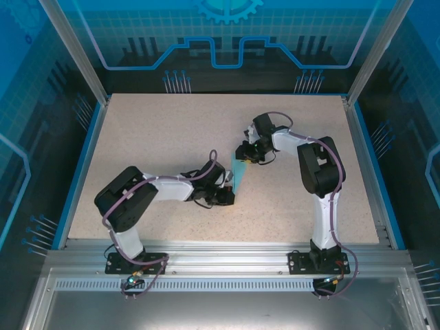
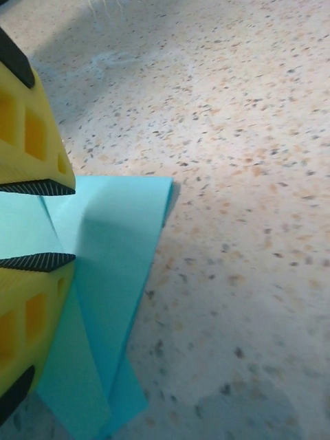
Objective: Fold a paper plane with a square sheet of paper (fold left side to right side)
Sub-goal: Fold the wing for the fifth time at the center of the table, then turn over the paper plane at the center of the table.
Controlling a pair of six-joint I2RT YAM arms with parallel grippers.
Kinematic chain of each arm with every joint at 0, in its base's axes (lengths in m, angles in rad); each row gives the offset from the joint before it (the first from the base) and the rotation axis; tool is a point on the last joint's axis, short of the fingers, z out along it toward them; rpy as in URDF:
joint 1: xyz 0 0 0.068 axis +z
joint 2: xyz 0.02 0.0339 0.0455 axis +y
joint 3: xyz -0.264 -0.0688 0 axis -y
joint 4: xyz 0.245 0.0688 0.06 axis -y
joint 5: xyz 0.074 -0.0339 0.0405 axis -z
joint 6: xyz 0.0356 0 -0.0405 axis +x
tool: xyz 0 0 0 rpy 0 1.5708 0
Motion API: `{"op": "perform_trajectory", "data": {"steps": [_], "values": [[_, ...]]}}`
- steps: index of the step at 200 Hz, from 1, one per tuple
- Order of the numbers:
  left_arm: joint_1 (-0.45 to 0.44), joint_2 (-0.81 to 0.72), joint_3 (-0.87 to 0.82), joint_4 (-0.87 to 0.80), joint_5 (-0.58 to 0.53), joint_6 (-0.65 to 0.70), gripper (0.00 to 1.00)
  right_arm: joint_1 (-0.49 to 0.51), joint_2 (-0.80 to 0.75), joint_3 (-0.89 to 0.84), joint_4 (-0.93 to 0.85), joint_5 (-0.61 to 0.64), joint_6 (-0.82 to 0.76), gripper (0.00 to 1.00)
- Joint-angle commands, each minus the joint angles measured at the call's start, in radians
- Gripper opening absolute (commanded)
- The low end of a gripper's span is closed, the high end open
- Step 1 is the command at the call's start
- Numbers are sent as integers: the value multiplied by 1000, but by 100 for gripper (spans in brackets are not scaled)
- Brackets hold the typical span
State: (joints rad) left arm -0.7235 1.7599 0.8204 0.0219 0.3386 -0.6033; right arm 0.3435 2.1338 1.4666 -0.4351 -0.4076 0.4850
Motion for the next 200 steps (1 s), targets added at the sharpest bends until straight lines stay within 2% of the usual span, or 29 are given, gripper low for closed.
{"op": "perform_trajectory", "data": {"steps": [1, 27, 48, 78, 104, 135, 158, 181, 200], "values": [[-7, -93, -31, -77, -15, -12, 9, -12, -13, 69, -57, 45, -35, 33], [-7, -209, -29, -144, -148, -2, 15, -11, -110, 95, -118, 110, -60, 41], [-7, -288, -21, -201, -347, -13, 24, 1, -196, 71, -171, 196, -72, 48], [-6, -379, -29, -214, -597, -30, 50, 67, -296, -22, -237, 360, -53, 59], [-6, -396, 7, -244, -708, -21, 63, 117, -319, -110, -222, 388, 3, 64], [-6, -393, 16, -242, -735, -35, 68, 172, -258, -116, -211, 385, 39, 64], [-7, -393, 7, -243, -734, -52, 69, 199, -209, -104, -228, 424, 56, 60], [-6, -405, -9, -245, -740, -64, 70, 205, -206, -120, -219, 423, 64, 45], [-7, -418, -15, -250, -746, -61, 70, 212, -239, -134, -198, 413, 59, 25]]}}
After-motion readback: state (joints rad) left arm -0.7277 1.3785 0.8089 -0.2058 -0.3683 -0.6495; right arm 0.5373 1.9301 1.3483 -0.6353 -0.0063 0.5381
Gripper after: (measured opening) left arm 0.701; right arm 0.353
